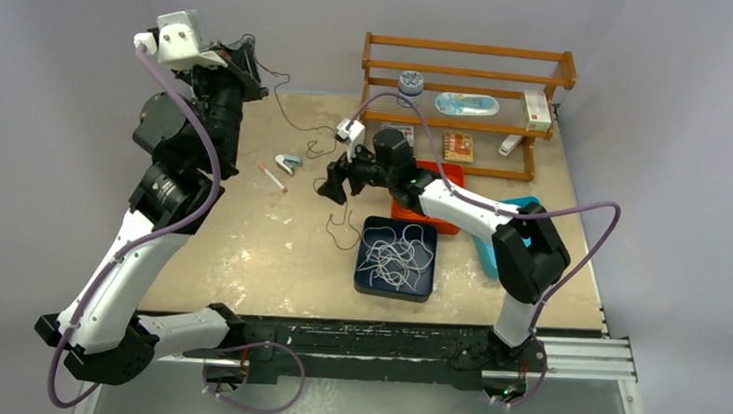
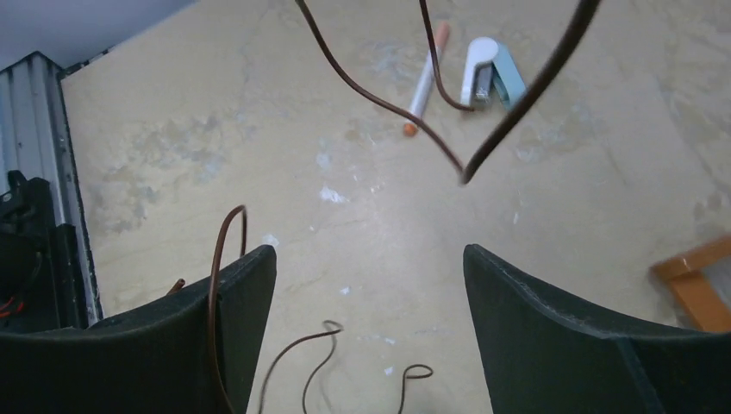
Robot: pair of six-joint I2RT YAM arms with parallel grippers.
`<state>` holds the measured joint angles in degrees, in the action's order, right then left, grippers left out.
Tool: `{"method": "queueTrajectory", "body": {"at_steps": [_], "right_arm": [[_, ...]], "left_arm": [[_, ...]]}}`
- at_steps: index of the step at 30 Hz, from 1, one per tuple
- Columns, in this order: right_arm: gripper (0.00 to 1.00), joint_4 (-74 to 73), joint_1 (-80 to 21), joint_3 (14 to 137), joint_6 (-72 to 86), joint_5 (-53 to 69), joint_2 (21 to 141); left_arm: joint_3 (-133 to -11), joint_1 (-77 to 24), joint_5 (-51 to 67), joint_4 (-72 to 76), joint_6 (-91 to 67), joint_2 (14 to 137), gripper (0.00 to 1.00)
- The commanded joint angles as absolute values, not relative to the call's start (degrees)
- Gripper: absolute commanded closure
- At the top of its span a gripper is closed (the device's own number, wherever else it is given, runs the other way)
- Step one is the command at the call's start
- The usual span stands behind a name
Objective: Untangle the cables
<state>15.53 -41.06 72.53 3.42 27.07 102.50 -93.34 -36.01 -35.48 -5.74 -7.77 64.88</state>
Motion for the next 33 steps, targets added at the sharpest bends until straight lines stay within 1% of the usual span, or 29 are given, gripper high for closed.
{"method": "queueTrajectory", "body": {"at_steps": [1, 2, 3, 5, 6, 9, 14, 18, 21, 23, 28, 31, 33], "right_arm": [[0.18, 12.1, -43.2, 77.2, -1.9, 28.3, 103.8], [0.18, 13.9, -42.3, 76.1, -2.5, 36.6, 103.4], [0.18, 14.7, -42.1, 75.4, -2.8, 37.2, 102.7], [0.18, 17.3, -43.0, 74.1, 0.6, 21.4, 101.3], [0.19, 16.9, -43.3, 73.8, 1.0, 15.8, 101.2], [0.19, 16.0, -43.2, 72.5, 2.4, 11.3, 100.0], [0.18, 22.9, -43.2, 66.4, 4.7, 4.9, 93.6], [0.18, 25.3, -43.2, 64.8, 5.0, 3.5, 90.2], [0.18, 25.4, -43.2, 66.1, 4.8, 4.5, 89.4], [0.18, 25.6, -43.2, 66.7, 4.9, 4.9, 88.9], [0.18, 25.7, -43.2, 68.0, 4.6, 5.0, 88.2], [0.18, 25.5, -43.2, 68.2, 4.5, 4.9, 88.2], [0.18, 25.5, -43.2, 68.2, 4.7, 5.1, 88.3]], "left_arm": [[-92.8, -35.8, -36.2, -5.5, -7.7, 64.2, 1.0], [-92.6, -35.7, -36.2, -5.5, -7.7, 64.2, 1.0], [-92.5, -35.7, -36.3, -5.7, -7.7, 64.4, 1.0], [-92.6, -35.7, -36.5, -6.4, -7.9, 64.6, 1.0], [-92.4, -35.7, -36.5, -6.8, -8.1, 64.6, 1.0], [-91.8, -35.8, -37.5, -8.9, -8.9, 64.7, 1.0], [-89.6, -35.8, -41.4, -14.9, -11.2, 65.3, 1.0], [-85.7, -35.7, -45.8, -21.1, -14.8, 65.9, 1.0], [-81.0, -34.8, -47.9, -24.8, -19.3, 65.9, 1.0], [-77.7, -32.8, -47.2, -27.4, -22.9, 66.3, 0.92], [-67.9, -26.2, -39.4, -28.8, -30.1, 66.4, 0.78], [-65.4, -25.5, -37.0, -28.2, -32.2, 66.5, 0.61], [-65.0, -25.5, -36.0, -27.9, -33.3, 65.9, 0.55]]}}
